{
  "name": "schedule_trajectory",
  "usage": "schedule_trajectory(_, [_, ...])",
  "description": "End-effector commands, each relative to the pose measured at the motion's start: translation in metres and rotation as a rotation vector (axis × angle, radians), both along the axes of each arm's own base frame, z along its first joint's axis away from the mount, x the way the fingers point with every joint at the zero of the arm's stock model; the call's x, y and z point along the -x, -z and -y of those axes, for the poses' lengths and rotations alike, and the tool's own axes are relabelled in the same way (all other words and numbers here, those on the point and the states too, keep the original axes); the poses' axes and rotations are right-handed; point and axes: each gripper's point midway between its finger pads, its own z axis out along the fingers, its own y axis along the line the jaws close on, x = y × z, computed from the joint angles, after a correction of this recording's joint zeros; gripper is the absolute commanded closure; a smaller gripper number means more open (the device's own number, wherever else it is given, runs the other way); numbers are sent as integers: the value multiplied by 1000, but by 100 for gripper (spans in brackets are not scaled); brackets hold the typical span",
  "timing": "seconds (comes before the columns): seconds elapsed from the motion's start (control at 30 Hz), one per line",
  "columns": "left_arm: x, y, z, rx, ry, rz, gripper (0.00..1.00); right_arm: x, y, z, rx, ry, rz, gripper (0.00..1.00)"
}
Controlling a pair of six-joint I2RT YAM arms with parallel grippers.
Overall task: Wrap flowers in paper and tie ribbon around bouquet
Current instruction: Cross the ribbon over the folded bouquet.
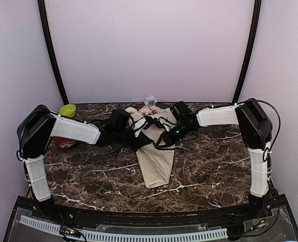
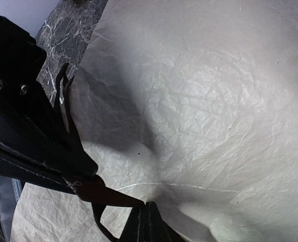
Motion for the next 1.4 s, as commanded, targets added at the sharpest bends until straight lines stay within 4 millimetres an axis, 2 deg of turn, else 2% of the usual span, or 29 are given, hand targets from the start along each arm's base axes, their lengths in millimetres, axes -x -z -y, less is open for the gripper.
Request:
schedule_trajectory(0.0, [-8,-6,-1,-6,-21,35,100,20,4,3,3,-1,-114,100])
schedule_trajectory(0.13, [-10,5,0,-13,-30,16,100,28,11,6,16,18,-204,100])
schedule_trajectory(0.23, [-12,9,0,-14,-42,8,100,36,7,5,-11,-5,-267,100])
schedule_trajectory(0.37, [-12,6,1,-5,-41,6,100,51,-7,4,-65,-66,-308,100])
schedule_trajectory(0.57, [-8,-1,6,23,-10,3,100,60,-5,9,-49,-81,-337,100])
schedule_trajectory(0.63, [-7,-1,7,29,-4,-2,100,58,2,10,-28,-66,-343,99])
schedule_trajectory(0.73, [-10,7,6,14,-27,-19,100,51,9,13,9,-20,-328,89])
schedule_trajectory(0.87, [-13,18,3,-12,-55,-40,100,36,1,18,3,43,-279,81])
schedule_trajectory(0.97, [-11,18,4,0,-49,-53,100,27,-5,24,13,83,-238,70])
schedule_trajectory(1.07, [-10,16,6,9,-41,-56,100,20,-7,31,45,115,-198,64])
schedule_trajectory(1.23, [-9,12,6,15,-37,-57,100,5,-23,45,79,187,-85,62])
schedule_trajectory(1.3, [-8,11,5,16,-38,-58,100,2,-39,46,50,201,-29,65])
schedule_trajectory(1.37, [-8,10,6,17,-37,-56,100,2,-47,45,16,214,7,70])
